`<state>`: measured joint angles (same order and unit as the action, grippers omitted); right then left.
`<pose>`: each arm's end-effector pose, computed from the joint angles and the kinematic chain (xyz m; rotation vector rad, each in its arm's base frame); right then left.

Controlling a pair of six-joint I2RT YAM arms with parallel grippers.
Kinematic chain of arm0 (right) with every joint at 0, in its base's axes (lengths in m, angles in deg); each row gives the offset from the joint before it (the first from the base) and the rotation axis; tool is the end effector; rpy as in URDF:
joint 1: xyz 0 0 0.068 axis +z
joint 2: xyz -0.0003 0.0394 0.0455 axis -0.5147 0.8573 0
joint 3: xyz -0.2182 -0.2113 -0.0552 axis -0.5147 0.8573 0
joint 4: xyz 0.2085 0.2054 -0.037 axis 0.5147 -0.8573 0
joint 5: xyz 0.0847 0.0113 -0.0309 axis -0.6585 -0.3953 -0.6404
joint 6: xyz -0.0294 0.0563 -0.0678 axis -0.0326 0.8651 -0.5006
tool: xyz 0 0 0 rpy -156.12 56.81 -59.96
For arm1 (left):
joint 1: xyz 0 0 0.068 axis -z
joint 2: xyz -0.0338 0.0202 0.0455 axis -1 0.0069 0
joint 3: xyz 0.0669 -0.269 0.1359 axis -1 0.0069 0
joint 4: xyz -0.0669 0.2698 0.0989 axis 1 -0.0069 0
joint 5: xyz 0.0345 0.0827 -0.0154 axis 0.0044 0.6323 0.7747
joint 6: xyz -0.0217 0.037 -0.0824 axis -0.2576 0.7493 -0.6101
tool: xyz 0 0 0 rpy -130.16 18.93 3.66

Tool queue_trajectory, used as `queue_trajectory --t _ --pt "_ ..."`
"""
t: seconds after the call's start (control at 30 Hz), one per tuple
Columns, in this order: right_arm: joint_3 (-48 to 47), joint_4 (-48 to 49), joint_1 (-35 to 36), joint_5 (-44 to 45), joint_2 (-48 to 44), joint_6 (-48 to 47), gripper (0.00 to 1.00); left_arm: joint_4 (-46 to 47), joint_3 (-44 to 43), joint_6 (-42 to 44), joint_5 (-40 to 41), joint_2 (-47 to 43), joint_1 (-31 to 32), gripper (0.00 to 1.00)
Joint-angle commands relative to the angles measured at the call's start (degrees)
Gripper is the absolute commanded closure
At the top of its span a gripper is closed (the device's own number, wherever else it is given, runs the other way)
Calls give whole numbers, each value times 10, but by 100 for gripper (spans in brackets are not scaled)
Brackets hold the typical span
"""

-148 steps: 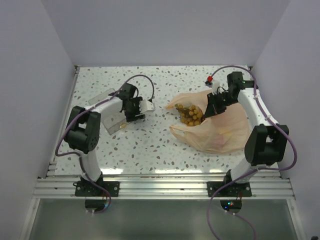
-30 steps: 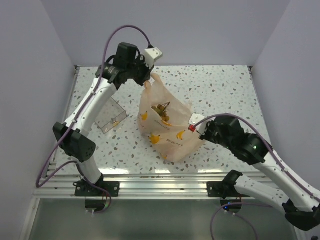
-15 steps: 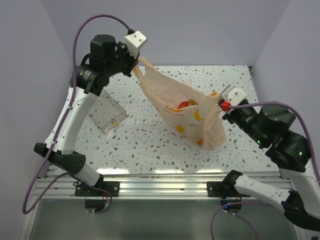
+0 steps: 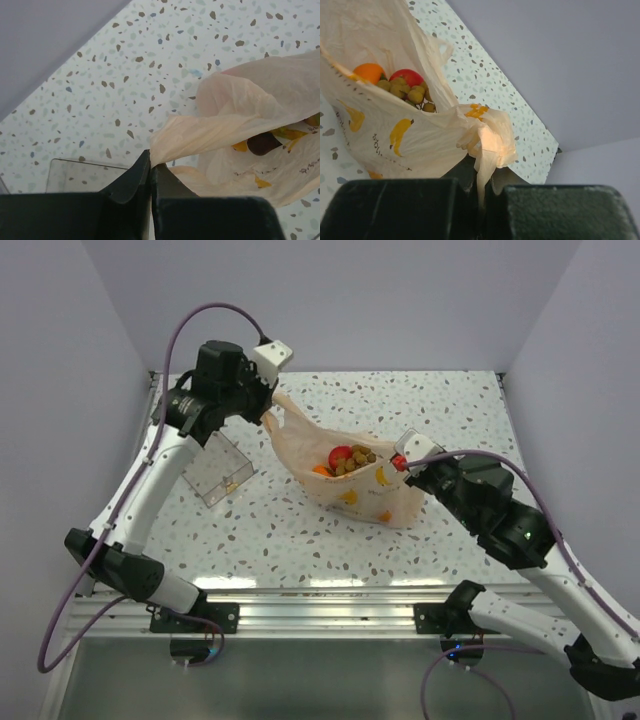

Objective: Place the fake fruits into the plastic bag and tie a complex knot

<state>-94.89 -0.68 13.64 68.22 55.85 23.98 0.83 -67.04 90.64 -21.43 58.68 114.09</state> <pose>0.1631 0.1228 0.4464 -0.9156 1.5127 -0.1477 0.3462 -0.1676 0.4719 0.7316 1.9689 -0.2374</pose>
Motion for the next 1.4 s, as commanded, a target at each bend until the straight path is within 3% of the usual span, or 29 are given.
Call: queue_trajectory --t 0.0,0.07,0.1,0.13,0.17,0.2,0.27,0.37,0.47,0.53,0.63,0.87,1.03,1.23,1.33,1.37 --pt "6 107 -1 -25 9 -21 100 13 43 -37 -41 -18 -8 87" --pt "-5 112 -1 -52 21 -26 100 38 46 -37 -103 -29 -14 80" --pt "-10 124 -7 -59 29 -31 100 52 45 -41 -117 -36 -18 70" --pt "-20 127 -11 -73 38 -35 100 80 42 -56 -141 -50 -32 50" --pt "-28 127 -11 -73 38 -39 100 90 40 -63 -160 -55 -42 50" --pt "-35 127 -17 -82 48 -39 100 100 37 -73 -180 -60 -65 35" --pt "-54 125 -25 -94 56 -35 100 118 33 -85 -208 -73 -90 25" --pt "-69 106 -35 -126 62 -15 100 160 21 -57 -347 -94 -111 18" --pt "-73 65 -36 -183 64 -3 100 254 76 -48 -495 -127 -110 18" --pt "-74 34 -37 -226 66 9 100 284 96 -47 -534 -128 -87 18" --pt "-84 -16 -36 -295 72 18 99 264 98 2 -532 -107 -26 22" --pt "-89 -45 -36 -337 79 17 98 269 143 80 -540 -76 106 21" --pt "-91 -54 -36 -352 78 19 98 286 144 83 -544 -49 144 21" --pt "-80 -60 -36 -366 75 14 96 292 128 86 -573 -24 174 29" --pt "-78 -62 -36 -367 73 10 94 300 127 83 -583 -20 179 42" --pt "-78 -62 -36 -367 73 9 94 300 125 81 -588 -18 180 52"
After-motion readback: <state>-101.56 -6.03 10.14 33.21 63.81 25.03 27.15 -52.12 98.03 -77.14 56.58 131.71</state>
